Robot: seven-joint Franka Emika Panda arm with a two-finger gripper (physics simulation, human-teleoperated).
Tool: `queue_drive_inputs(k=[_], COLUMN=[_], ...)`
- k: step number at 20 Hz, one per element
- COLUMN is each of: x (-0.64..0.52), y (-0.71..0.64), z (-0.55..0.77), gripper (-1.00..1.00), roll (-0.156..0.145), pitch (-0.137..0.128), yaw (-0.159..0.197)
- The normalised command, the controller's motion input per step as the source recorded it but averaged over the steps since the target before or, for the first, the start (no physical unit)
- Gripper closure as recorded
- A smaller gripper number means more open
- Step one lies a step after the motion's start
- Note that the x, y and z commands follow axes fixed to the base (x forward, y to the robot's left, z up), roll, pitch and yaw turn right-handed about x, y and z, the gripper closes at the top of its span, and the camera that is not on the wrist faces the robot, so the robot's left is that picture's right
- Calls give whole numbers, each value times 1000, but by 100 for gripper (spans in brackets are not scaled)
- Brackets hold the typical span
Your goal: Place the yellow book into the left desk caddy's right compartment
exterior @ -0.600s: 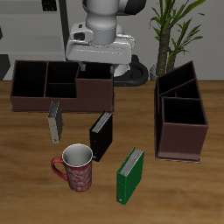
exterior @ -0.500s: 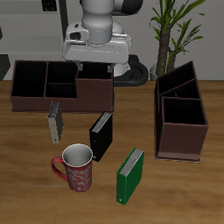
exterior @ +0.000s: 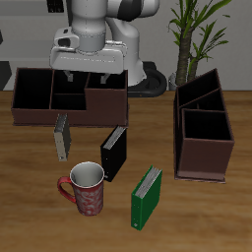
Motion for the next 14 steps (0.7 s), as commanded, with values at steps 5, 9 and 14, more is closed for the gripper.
queue_drive_inputs(k=[5, 9, 14], x=[42, 140, 104], y=[-557, -347, -169], z=[-162, -161, -207], gripper=[-100, -100, -100], roll=[-28, -24, 7], pitch=[-5, -25, -38], yaw=[-5, 11, 20])
